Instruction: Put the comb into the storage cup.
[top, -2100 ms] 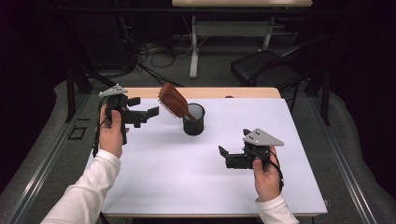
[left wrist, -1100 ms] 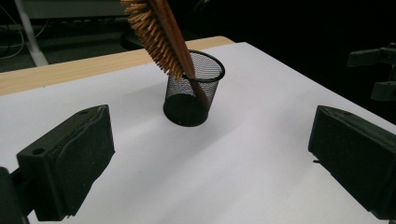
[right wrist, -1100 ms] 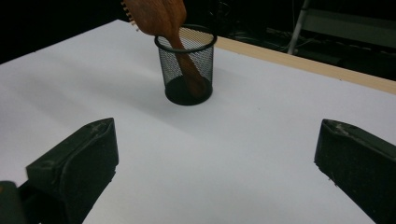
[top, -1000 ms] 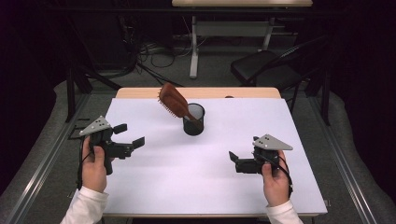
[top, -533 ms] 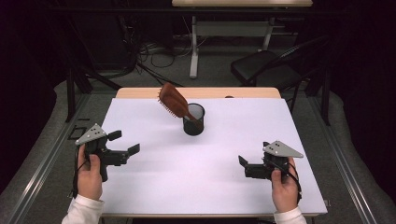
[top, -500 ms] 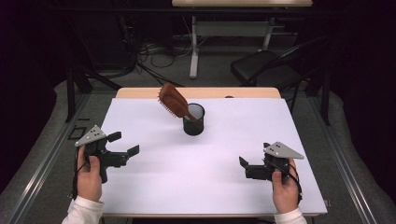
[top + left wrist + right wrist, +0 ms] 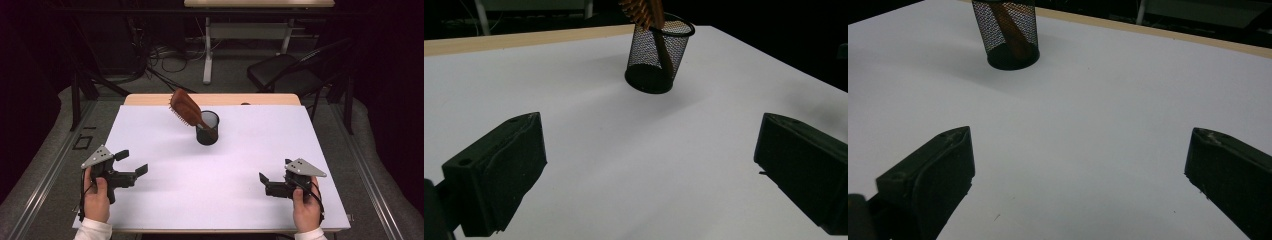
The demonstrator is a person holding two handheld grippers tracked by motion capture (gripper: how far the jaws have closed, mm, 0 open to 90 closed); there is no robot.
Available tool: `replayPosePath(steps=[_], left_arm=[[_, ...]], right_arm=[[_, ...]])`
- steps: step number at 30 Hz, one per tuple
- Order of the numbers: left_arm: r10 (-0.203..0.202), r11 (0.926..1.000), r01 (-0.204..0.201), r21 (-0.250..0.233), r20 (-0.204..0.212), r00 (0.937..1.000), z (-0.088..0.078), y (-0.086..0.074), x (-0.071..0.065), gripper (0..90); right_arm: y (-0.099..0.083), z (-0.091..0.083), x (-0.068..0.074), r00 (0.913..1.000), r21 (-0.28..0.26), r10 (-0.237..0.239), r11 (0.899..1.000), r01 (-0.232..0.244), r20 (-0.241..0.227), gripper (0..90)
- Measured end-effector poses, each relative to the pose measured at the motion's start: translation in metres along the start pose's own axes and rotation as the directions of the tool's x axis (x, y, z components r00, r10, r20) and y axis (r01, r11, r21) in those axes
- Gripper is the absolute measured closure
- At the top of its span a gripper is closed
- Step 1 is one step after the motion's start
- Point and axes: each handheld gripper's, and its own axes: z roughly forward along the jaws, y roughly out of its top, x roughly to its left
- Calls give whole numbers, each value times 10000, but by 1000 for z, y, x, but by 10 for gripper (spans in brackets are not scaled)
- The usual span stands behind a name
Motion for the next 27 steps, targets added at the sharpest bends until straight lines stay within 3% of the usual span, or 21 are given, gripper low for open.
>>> replayPosePath(steps=[7, 27], left_arm=[[355, 9993, -354, 150, -44, 9994, 3, -6, 0, 4], [471, 9983, -471, 351, 27, 9989, 15, -20, 0, 4]], right_arm=[[-9, 3, -6, 9998, -25, 151, 9999, -150, 124, 0], [-26, 9, -18, 9980, 269, 524, 9982, -533, 349, 0]])
